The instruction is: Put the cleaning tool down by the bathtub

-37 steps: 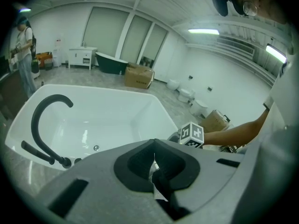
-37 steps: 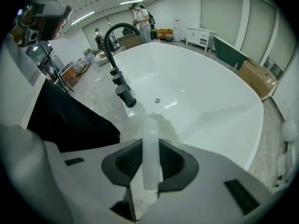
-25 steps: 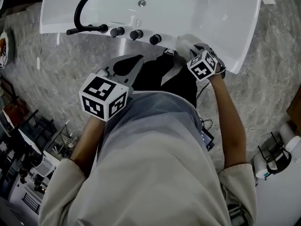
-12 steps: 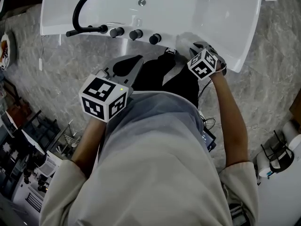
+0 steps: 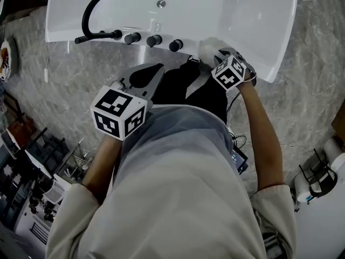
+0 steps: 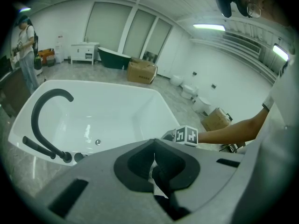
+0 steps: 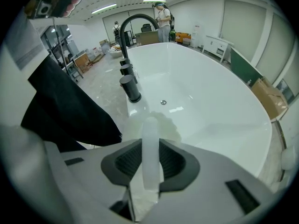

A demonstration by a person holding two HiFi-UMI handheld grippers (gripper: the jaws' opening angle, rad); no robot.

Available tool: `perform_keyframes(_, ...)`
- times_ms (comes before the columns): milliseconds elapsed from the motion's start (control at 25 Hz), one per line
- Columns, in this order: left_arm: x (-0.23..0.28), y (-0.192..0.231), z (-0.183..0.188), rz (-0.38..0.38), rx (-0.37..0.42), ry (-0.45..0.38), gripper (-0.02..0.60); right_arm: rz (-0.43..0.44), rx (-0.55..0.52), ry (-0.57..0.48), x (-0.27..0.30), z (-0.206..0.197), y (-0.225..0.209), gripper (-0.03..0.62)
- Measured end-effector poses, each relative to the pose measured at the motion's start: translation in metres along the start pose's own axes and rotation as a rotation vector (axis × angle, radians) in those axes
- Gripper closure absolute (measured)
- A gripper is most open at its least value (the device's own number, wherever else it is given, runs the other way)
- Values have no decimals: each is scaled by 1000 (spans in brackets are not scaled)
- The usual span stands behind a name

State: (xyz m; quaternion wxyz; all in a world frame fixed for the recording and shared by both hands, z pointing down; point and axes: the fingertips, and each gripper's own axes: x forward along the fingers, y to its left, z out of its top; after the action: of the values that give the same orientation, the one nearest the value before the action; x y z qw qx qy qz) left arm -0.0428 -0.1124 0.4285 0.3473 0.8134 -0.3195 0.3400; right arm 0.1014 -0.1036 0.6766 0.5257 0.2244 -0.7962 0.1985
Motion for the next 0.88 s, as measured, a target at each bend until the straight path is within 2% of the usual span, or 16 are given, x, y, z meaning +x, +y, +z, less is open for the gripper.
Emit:
perform_keyframes(360, 2, 0, 5, -3, 4, -14, 577, -1, 100, 8, -2, -5, -2, 451)
perform_keyframes(880, 3, -1, 10, -27, 28, -25, 577, -42, 220, -11, -14, -4, -6, 451)
